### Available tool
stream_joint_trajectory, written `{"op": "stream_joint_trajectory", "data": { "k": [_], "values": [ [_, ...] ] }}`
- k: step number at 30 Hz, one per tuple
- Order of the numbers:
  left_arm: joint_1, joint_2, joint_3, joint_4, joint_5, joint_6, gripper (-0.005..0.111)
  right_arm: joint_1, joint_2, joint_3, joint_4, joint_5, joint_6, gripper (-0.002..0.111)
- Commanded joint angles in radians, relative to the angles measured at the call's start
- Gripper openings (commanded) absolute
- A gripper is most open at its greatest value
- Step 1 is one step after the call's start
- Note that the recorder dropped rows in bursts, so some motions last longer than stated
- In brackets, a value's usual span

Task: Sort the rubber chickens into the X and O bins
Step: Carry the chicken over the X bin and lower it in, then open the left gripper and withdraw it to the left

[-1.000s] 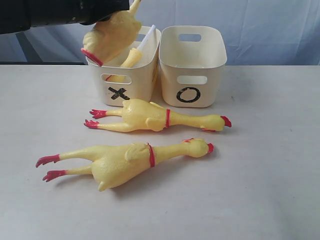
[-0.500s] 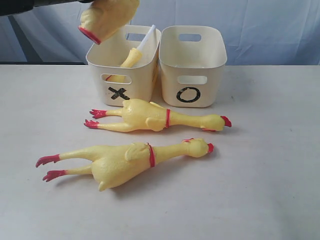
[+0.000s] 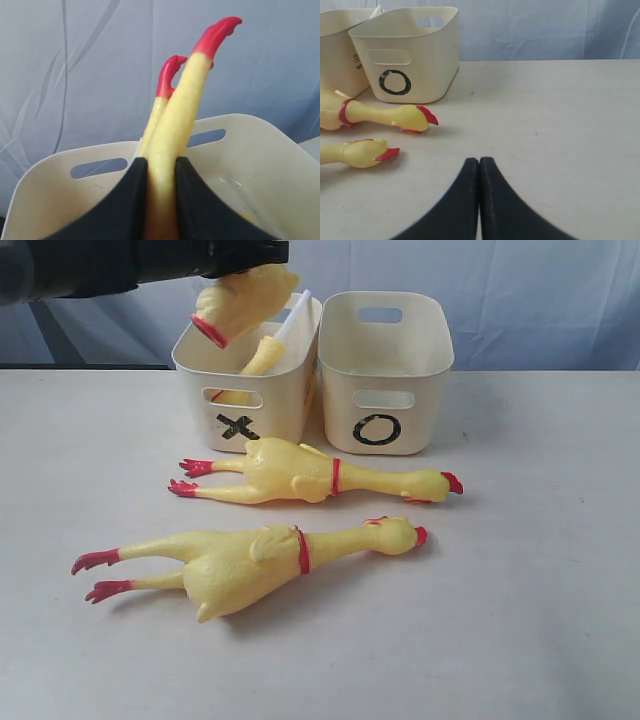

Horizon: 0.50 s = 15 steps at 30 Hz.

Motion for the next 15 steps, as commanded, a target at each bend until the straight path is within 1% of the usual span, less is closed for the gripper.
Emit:
{"op": "stream_joint_trajectory", "data": {
  "k": [1, 9, 12, 15],
  "values": [
    [0.021, 0.071, -0.083, -0.013, -0.002, 0.004, 0.0, 0.002, -0.004, 0.002, -0.001, -0.006, 0.0, -0.001],
    [0.063, 0.177, -0.152, -0.013, 0.005, 0.001, 0.0, 0.002, -0.004, 0.002, -0.001, -0.009, 0.0, -0.001],
    [0.073, 0.205, -0.16, -0.013, 0.049, 0.001, 0.0, 0.002, -0.004, 0.002, 0.002, -0.011, 0.0, -0.001],
    [0.073, 0.224, -0.16, -0.013, 0.064, 0.001, 0.0, 0.002, -0.004, 0.002, 0.002, -0.007, 0.0, -0.001]
  ]
}}
